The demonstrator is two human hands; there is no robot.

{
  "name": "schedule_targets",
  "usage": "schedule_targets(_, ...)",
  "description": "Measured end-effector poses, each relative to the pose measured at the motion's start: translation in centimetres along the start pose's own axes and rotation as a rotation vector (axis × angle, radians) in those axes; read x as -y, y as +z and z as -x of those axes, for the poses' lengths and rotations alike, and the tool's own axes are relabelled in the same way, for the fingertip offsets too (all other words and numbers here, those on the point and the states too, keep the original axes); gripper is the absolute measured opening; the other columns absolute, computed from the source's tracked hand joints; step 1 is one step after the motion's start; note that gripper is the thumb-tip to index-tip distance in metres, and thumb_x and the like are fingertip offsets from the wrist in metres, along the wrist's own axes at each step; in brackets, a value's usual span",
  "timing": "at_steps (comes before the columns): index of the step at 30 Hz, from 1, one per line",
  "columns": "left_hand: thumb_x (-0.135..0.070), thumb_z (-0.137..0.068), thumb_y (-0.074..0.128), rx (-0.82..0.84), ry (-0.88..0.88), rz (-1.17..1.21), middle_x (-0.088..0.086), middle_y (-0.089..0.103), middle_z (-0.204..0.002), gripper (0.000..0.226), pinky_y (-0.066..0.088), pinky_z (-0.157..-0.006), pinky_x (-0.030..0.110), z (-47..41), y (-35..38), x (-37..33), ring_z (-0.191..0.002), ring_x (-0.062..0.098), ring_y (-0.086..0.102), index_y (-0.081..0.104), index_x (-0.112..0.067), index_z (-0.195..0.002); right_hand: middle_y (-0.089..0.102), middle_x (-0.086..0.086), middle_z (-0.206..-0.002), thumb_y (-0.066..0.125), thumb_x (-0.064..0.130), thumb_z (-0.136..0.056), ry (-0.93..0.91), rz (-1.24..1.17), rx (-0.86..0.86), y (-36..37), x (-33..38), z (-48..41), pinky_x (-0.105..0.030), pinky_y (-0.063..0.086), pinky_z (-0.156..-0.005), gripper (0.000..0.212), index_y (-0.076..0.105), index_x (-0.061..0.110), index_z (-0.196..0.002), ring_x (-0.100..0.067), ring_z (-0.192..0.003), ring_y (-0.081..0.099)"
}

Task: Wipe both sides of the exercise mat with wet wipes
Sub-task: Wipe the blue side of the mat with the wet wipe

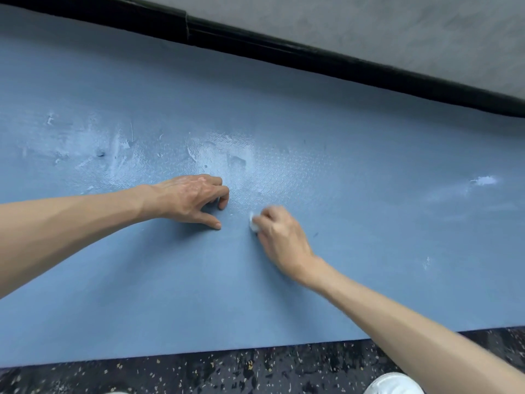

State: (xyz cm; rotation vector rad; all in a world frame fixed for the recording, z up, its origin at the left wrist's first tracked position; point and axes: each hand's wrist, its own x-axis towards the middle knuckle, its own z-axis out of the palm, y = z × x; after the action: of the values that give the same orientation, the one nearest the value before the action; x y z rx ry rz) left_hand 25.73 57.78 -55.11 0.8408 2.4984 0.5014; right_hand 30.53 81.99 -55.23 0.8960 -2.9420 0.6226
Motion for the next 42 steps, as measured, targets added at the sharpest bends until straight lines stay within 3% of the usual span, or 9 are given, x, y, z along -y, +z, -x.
schedule_targets(5,-0.055,-0.083,0.068,-0.001,-0.017,0.027,-0.012,0.042,-0.09,0.035,0.032,-0.07,0.024,0.0,0.0,-0.1,-0.086,0.009,0.042,0.044,-0.033,-0.095,0.05,-0.003,-0.085,0.039,0.014,-0.102,-0.215,-0.114,0.246,-1.9,2.2,12.8,-0.031,0.04,-0.05,0.023,0.056,0.011,-0.088,-0.018,-0.068,0.042)
schedule_targets(8,-0.054,-0.083,0.069,-0.02,-0.016,0.034,-0.012,0.042,-0.089,0.035,0.03,-0.065,0.02,-0.1,0.1,-0.1,-0.087,0.009,0.043,0.045,-0.032,-0.095,0.052,-0.003,-0.088,0.051,0.007,-0.097,-0.335,-0.118,0.338,-2.4,1.0,13.1,-0.032,0.043,-0.051,0.013,0.058,0.011,-0.087,-0.018,-0.069,0.046)
schedule_targets(11,-0.052,-0.082,0.071,-0.034,-0.027,0.049,-0.014,0.041,-0.089,0.034,0.032,-0.064,0.013,-0.1,0.4,-0.2,-0.089,0.009,0.043,0.046,-0.032,-0.095,0.057,-0.008,-0.088,0.063,0.006,-0.084,-0.28,-0.109,0.248,-1.3,-0.7,7.6,-0.033,0.049,-0.055,0.007,0.061,0.011,-0.088,-0.026,-0.073,0.055)
schedule_targets(15,-0.052,-0.082,0.072,-0.04,-0.038,0.055,-0.014,0.042,-0.088,0.034,0.034,-0.069,0.022,-0.2,0.5,-0.2,-0.09,0.009,0.043,0.047,-0.032,-0.094,0.058,-0.012,-0.084,0.058,0.005,-0.083,-0.011,-0.042,0.026,-0.9,-2.8,-1.6,-0.035,0.049,-0.058,0.007,0.065,0.005,-0.081,-0.033,-0.075,0.057)
schedule_targets(19,-0.05,-0.081,0.073,-0.017,-0.058,0.058,-0.014,0.042,-0.088,0.034,0.032,-0.068,0.021,-0.2,0.3,-0.3,-0.09,0.009,0.043,0.048,-0.031,-0.094,0.056,-0.011,-0.082,0.057,0.01,-0.087,0.044,-0.018,-0.018,-1.0,-2.5,-1.5,-0.036,0.047,-0.057,0.011,0.065,0.006,-0.08,-0.032,-0.071,0.055)
schedule_targets(28,-0.047,-0.081,0.075,-0.01,-0.07,0.082,-0.011,0.043,-0.088,0.034,0.038,-0.075,0.027,-0.3,0.3,-0.5,-0.09,0.011,0.043,0.049,-0.029,-0.092,0.049,0.0,-0.082,0.056,0.014,-0.095,-0.355,-0.148,0.43,-3.8,0.3,14.6,-0.025,0.037,-0.05,0.012,0.062,0.01,-0.086,-0.014,-0.066,0.043)
schedule_targets(31,-0.046,-0.08,0.075,-0.008,-0.065,0.074,-0.011,0.043,-0.088,0.034,0.033,-0.071,0.023,-0.4,0.2,-0.7,-0.089,0.011,0.043,0.049,-0.029,-0.092,0.054,-0.004,-0.081,0.059,0.012,-0.092,-0.368,-0.093,0.34,-3.0,-1.0,10.1,-0.03,0.042,-0.053,0.009,0.063,0.009,-0.084,-0.018,-0.067,0.049)
schedule_targets(36,-0.046,-0.08,0.075,-0.008,-0.057,0.066,-0.012,0.043,-0.087,0.033,0.033,-0.072,0.024,-0.4,0.0,-0.5,-0.089,0.011,0.046,0.049,-0.03,-0.092,0.054,-0.01,-0.077,0.058,0.007,-0.081,0.03,-0.017,-0.014,-0.6,-2.9,-1.0,-0.038,0.048,-0.051,0.008,0.064,0.005,-0.076,-0.031,-0.065,0.054)
schedule_targets(42,-0.046,-0.08,0.075,0.007,-0.064,0.061,-0.008,0.045,-0.09,0.034,0.033,-0.072,0.025,-0.5,-0.2,-0.6,-0.089,0.011,0.044,0.049,-0.028,-0.093,0.048,-0.008,-0.075,0.049,0.017,-0.095,-0.067,-0.052,0.073,-0.1,0.8,4.0,-0.034,0.042,-0.048,0.022,0.059,0.004,-0.079,-0.025,-0.063,0.046)
